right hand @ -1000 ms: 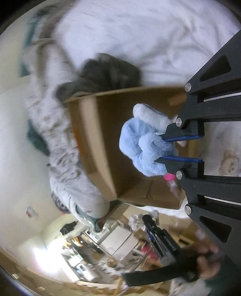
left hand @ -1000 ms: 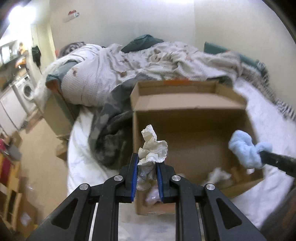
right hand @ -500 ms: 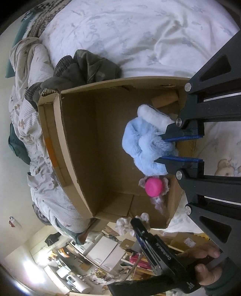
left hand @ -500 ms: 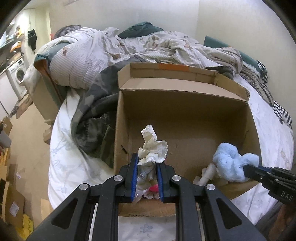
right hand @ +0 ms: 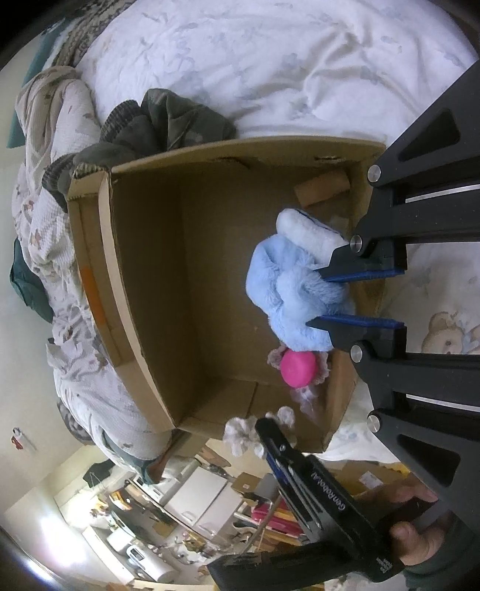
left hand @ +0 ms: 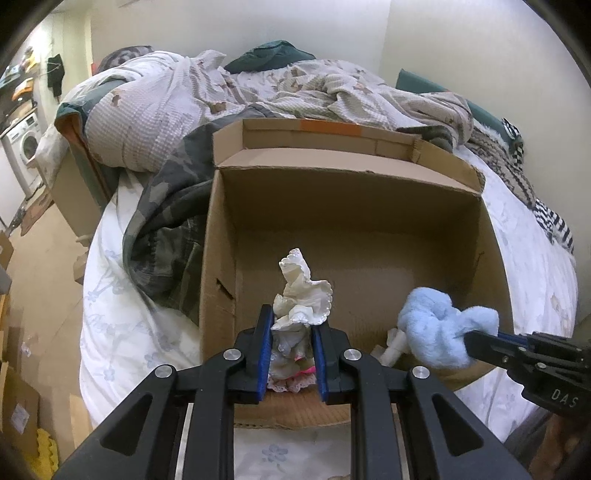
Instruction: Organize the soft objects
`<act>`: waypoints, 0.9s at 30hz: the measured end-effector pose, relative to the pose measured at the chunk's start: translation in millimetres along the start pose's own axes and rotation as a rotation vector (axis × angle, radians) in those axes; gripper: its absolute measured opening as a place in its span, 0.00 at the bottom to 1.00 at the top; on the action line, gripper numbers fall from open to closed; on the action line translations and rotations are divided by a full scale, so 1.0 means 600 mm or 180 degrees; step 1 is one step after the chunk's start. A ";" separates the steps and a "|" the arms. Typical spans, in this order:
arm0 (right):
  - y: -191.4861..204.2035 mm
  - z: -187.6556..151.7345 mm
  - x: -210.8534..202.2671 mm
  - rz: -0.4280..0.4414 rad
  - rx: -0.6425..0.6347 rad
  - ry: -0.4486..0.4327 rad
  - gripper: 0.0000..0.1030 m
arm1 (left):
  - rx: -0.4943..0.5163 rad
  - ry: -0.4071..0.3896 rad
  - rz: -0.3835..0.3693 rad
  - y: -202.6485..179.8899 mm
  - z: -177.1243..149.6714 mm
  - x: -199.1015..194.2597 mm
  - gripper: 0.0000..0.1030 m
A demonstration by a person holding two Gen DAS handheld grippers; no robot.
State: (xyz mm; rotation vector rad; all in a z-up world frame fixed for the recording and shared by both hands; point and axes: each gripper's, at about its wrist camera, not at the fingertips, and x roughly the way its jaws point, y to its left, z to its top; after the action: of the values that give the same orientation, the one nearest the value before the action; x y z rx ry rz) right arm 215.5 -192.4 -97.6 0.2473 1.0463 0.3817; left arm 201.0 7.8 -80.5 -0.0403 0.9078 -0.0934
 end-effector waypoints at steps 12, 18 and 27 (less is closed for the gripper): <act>-0.009 0.001 -0.008 0.0045 0.0097 -0.0066 0.29 | -0.0078 -0.0050 0.0061 0.003 0.001 -0.011 0.55; -0.012 0.005 -0.036 0.0101 0.0253 -0.0346 0.74 | -0.0145 -0.0143 0.0056 0.009 0.003 -0.040 0.65; 0.025 -0.013 -0.091 -0.0115 -0.0006 -0.0744 1.00 | -0.0157 -0.0338 0.0288 0.030 -0.004 -0.120 0.65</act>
State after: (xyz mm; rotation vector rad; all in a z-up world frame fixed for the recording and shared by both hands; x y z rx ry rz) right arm 181.7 -201.7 -52.4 0.2644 0.8197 0.3130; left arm 156.3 32.6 -27.0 -0.0495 0.8044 0.0151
